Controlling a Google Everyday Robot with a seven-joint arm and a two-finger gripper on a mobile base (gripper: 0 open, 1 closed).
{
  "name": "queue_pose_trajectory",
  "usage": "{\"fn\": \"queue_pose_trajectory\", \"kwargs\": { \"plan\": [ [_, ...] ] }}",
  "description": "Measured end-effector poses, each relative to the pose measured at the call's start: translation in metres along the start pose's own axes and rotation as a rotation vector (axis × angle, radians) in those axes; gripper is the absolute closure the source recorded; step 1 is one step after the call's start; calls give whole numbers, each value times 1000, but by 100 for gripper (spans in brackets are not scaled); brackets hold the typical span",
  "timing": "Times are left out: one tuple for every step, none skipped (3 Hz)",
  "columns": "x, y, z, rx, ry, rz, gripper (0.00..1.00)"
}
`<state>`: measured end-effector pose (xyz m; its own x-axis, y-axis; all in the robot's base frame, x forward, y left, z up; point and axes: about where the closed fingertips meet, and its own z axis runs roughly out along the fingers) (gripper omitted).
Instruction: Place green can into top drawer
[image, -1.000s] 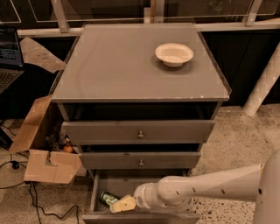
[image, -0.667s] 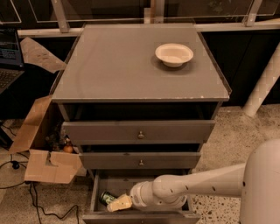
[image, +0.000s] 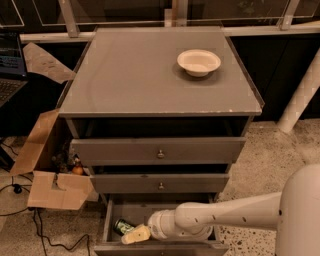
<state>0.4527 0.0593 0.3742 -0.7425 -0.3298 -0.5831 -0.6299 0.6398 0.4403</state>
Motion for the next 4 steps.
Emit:
{"fn": "queue_pose_trajectory", "kwargs": {
  "plan": [
    [-6,-5,24,-56,-4,-62,0],
    [-47,-16,79,-99,15,-179,0],
    [-47,-16,79,-99,15,-179,0],
    [-48,-3,90,-101,27,-195,0]
  ]
}}
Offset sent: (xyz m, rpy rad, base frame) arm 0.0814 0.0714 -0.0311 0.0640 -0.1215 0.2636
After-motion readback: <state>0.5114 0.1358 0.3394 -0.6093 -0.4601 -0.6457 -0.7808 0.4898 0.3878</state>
